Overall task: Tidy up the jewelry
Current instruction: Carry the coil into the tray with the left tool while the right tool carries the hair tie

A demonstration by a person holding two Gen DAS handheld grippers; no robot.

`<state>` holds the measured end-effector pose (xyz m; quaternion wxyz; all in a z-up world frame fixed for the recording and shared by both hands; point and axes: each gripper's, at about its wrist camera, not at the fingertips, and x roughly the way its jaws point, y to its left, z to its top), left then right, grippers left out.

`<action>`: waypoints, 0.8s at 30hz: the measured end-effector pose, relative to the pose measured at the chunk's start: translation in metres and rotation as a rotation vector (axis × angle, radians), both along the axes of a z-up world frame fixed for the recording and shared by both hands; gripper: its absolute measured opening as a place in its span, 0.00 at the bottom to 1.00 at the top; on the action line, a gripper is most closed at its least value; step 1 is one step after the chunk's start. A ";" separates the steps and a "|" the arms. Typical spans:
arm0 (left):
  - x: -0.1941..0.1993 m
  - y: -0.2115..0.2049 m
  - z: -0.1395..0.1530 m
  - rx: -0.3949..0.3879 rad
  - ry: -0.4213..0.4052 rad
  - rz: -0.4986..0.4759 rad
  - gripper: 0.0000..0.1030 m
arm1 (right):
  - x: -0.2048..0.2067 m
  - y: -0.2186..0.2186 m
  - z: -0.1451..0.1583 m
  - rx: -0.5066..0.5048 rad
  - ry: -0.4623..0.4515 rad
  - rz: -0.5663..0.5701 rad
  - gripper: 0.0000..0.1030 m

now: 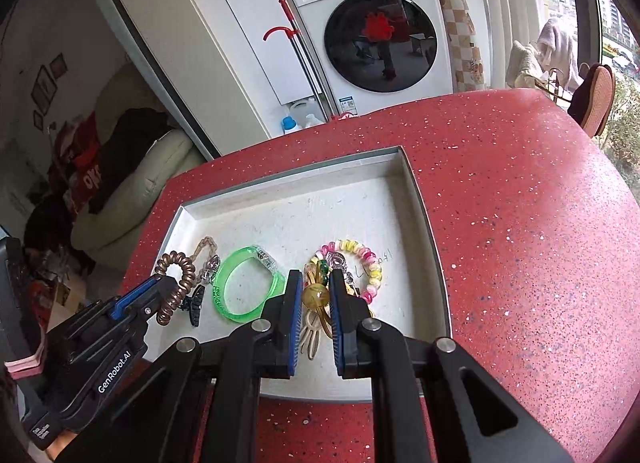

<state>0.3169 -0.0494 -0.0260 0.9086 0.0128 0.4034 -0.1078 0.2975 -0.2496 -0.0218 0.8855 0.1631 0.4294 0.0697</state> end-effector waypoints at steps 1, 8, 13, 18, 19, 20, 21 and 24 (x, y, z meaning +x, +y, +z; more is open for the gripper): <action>0.001 -0.002 -0.003 0.004 0.004 -0.003 0.28 | 0.002 0.001 -0.002 0.000 0.002 0.000 0.14; 0.005 -0.011 -0.016 0.043 0.020 -0.010 0.28 | 0.010 0.002 -0.014 -0.026 0.027 -0.001 0.14; 0.007 -0.013 -0.023 0.063 0.040 -0.009 0.28 | 0.011 0.004 -0.026 -0.044 0.056 -0.001 0.14; 0.007 -0.016 -0.029 0.088 0.049 -0.003 0.28 | 0.010 0.004 -0.032 -0.056 0.066 -0.002 0.14; 0.007 -0.017 -0.031 0.091 0.054 -0.002 0.28 | 0.010 0.004 -0.032 -0.058 0.070 0.003 0.14; 0.007 -0.017 -0.031 0.098 0.051 0.002 0.28 | 0.010 0.005 -0.032 -0.058 0.073 0.006 0.14; 0.007 -0.018 -0.032 0.105 0.049 0.006 0.28 | 0.010 0.005 -0.032 -0.056 0.076 0.007 0.15; 0.006 -0.016 -0.031 0.096 0.057 0.019 0.28 | 0.009 0.005 -0.032 -0.043 0.084 0.011 0.15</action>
